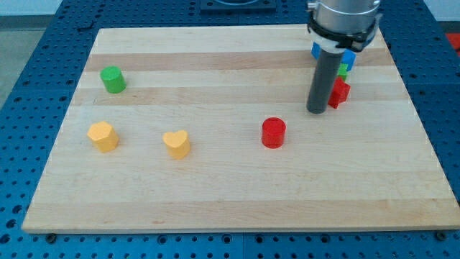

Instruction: Push the red circle below the red star

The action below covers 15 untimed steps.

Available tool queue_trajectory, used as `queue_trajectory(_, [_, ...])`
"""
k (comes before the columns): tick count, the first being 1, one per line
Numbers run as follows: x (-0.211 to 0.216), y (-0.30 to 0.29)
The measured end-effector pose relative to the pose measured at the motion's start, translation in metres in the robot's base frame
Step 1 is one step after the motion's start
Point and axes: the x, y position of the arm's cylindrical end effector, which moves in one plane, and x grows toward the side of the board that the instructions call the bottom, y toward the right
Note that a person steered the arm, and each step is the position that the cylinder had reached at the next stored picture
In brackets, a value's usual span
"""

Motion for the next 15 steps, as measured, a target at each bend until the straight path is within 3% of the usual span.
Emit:
queue_trajectory(3, [0.006, -0.106])
queue_trajectory(4, [0.034, -0.123])
queue_trajectory(5, [0.063, -0.114])
queue_trajectory(8, [0.07, 0.004])
queue_trajectory(10, [0.07, -0.029])
queue_trajectory(13, [0.055, 0.012])
queue_trajectory(15, [0.049, -0.006])
